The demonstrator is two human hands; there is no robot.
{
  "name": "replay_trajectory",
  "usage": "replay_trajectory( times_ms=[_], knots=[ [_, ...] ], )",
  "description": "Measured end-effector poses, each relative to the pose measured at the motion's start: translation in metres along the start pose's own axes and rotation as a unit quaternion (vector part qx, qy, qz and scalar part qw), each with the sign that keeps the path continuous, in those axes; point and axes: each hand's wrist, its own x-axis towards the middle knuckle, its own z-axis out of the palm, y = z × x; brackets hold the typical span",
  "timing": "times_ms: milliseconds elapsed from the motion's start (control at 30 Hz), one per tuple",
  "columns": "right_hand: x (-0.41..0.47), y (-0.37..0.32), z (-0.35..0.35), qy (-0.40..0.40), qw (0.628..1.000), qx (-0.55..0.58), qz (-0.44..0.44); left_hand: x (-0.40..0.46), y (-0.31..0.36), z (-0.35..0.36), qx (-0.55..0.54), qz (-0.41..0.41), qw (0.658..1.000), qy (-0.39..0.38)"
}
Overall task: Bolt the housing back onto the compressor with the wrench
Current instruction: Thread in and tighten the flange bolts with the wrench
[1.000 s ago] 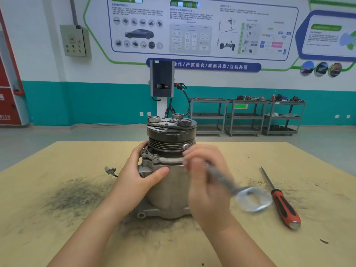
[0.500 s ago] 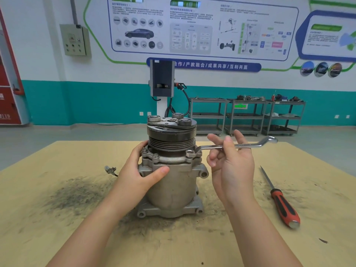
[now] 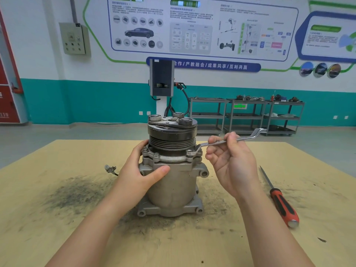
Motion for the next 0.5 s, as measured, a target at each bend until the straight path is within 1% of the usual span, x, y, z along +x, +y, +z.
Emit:
replay_trajectory(
  times_ms=[67,133,200,267,333,400,433,500],
  knots=[
    [-0.002,0.005,0.003,0.017,0.998,-0.035,-0.055,0.000,0.000,0.000,0.000,-0.002,1.000,0.000],
    [-0.009,0.013,0.008,0.038,0.983,-0.088,-0.159,0.000,0.000,0.000,0.001,-0.003,1.000,0.001],
    [-0.018,0.025,0.014,0.044,0.946,-0.141,-0.289,0.000,-0.001,0.000,0.003,0.001,1.000,0.001],
    [-0.027,0.035,0.019,0.018,0.903,-0.183,-0.387,0.001,-0.002,0.000,0.004,0.006,1.000,0.003],
    [-0.033,0.042,0.022,-0.006,0.870,-0.228,-0.438,0.001,-0.003,0.001,0.001,0.005,1.000,0.005],
    [-0.036,0.048,0.019,-0.030,0.844,-0.279,-0.457,0.001,-0.004,0.001,0.002,0.005,1.000,0.008],
    [-0.037,0.051,0.019,-0.046,0.825,-0.317,-0.467,0.001,-0.005,0.001,0.002,0.006,1.000,0.009],
    [-0.041,0.057,0.021,-0.083,0.772,-0.390,-0.495,0.003,-0.006,0.001,-0.001,0.016,1.000,0.009]
  ],
)
